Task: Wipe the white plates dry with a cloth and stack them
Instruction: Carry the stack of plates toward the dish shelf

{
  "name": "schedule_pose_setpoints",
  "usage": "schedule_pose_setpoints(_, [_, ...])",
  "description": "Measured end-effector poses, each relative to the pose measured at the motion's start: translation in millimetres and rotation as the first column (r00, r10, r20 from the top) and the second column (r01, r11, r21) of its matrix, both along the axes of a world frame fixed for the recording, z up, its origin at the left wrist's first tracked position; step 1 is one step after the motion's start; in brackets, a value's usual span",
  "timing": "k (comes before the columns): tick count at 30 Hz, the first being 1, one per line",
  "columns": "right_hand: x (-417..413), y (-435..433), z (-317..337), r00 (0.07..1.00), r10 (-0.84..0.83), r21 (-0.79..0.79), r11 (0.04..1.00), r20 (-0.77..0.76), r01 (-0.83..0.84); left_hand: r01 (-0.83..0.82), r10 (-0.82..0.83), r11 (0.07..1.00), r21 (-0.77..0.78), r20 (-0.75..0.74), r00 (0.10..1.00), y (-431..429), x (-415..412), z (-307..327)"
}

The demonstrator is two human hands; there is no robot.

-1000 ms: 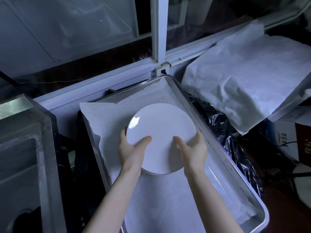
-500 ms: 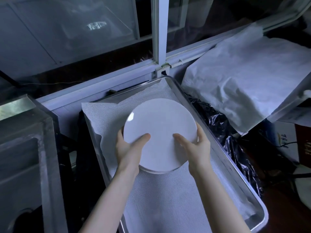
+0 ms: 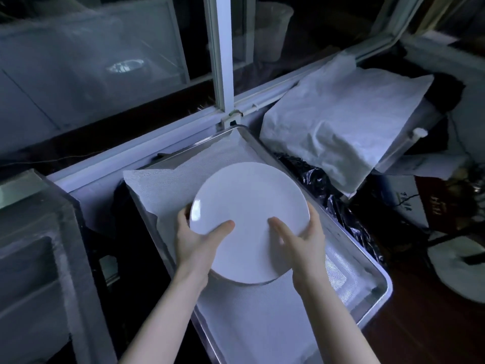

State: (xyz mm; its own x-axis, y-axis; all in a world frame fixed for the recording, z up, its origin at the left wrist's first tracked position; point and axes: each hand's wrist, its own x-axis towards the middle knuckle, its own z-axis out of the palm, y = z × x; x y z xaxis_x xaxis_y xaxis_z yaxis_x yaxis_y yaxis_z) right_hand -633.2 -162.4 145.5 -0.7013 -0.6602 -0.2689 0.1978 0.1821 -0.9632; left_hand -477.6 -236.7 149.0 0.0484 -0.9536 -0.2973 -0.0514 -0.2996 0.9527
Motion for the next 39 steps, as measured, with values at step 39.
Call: schedule_pose_setpoints(39, [237, 963, 91, -0.322, -0.918, -0.136, -0.297, -0.231, 0.945, 0.870, -0.869, -0.457, -0.187, -0.114, -0.481, 916, -57, 88])
